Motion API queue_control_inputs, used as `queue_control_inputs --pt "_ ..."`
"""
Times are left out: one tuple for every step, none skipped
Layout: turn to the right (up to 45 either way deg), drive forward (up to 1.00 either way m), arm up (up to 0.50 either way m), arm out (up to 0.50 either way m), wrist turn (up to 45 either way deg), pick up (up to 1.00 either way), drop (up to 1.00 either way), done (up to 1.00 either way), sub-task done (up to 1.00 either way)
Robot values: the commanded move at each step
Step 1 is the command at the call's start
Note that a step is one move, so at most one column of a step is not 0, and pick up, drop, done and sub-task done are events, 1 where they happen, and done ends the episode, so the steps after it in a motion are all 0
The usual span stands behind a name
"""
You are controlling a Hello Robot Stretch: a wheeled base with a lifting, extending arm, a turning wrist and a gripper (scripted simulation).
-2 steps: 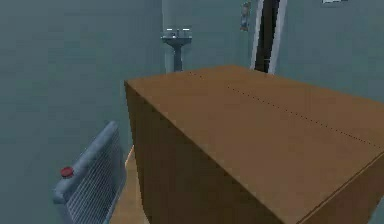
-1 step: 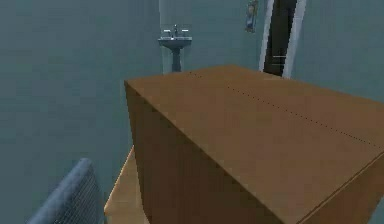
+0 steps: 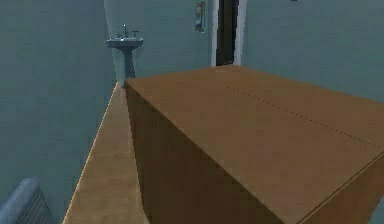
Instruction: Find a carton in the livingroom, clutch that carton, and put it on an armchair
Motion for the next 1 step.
queue_control_inputs --pt "0.0 1.00 0.00 0.00 0.0 0.00 0.00 0.00 0.00"
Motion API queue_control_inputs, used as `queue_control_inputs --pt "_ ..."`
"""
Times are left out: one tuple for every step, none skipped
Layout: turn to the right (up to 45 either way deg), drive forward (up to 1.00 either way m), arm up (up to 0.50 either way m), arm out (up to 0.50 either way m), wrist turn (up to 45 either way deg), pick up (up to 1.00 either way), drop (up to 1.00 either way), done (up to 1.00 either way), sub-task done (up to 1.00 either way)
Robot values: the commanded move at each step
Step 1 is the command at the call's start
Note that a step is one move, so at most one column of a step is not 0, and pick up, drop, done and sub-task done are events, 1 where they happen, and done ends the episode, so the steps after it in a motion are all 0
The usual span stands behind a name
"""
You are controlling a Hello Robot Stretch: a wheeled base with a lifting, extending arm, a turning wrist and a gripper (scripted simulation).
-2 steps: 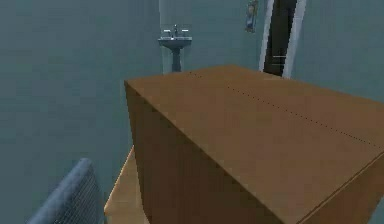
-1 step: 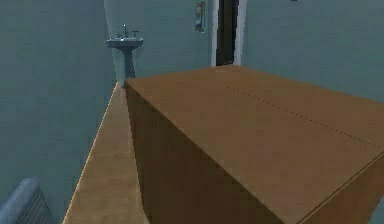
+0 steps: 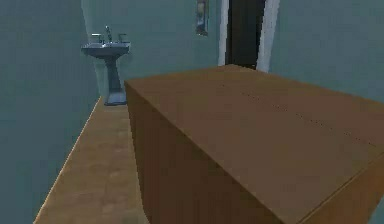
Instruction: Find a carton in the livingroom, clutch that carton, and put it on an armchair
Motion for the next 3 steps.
queue_control_inputs --pt "0.0 1.00 0.00 0.00 0.0 0.00 0.00 0.00 0.00" --pt "3.0 0.00 0.00 0.00 0.0 0.00 0.00 0.00 0.00" --pt "0.0 1.00 0.00 0.00 0.0 0.00 0.00 0.00 0.00"
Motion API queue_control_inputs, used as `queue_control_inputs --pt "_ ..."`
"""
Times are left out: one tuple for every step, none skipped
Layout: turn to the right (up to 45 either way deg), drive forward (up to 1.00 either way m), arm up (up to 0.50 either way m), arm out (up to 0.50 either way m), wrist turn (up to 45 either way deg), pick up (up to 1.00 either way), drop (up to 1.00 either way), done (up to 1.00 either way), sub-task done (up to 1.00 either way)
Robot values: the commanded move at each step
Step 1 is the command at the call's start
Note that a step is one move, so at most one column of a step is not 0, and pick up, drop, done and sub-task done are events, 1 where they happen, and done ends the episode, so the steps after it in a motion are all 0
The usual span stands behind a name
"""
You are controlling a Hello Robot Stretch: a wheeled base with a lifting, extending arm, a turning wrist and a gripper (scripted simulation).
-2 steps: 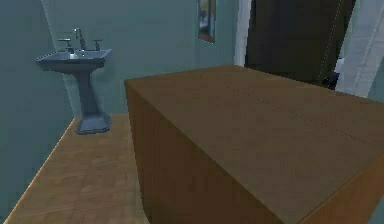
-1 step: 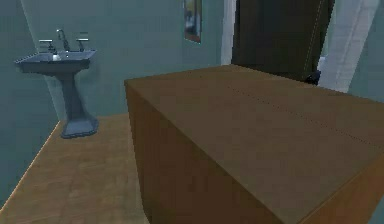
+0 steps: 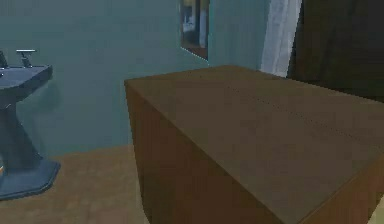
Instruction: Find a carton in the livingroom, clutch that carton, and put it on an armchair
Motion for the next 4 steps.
queue_control_inputs --pt "0.0 0.10 0.00 0.00 0.0 0.00 0.00 0.00 0.00" --pt "45.0 0.00 0.00 0.00 0.0 0.00 0.00 0.00 0.00" --pt "27.0 0.00 0.00 0.00 0.0 0.00 0.00 0.00 0.00" --pt "0.0 0.25 0.00 0.00 0.0 0.00 0.00 0.00 0.00"
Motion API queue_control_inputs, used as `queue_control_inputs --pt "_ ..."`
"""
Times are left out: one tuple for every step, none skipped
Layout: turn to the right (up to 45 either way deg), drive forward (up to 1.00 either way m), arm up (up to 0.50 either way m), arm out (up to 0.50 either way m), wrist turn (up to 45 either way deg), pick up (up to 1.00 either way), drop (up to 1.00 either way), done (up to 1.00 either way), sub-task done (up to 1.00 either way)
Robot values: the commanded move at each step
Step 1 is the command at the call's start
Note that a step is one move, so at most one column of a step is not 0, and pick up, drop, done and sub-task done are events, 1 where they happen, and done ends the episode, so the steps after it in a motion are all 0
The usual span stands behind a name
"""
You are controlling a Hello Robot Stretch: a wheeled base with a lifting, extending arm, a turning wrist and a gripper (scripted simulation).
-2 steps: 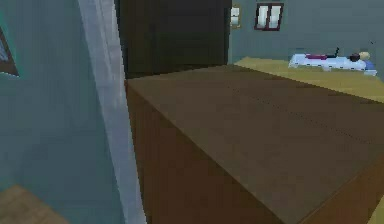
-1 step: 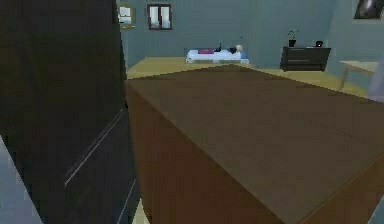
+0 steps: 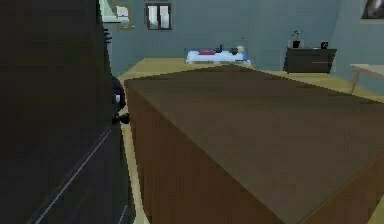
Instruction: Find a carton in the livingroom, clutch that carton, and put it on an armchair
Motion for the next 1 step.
queue_control_inputs --pt "0.0 1.00 0.00 0.00 0.0 0.00 0.00 0.00 0.00"
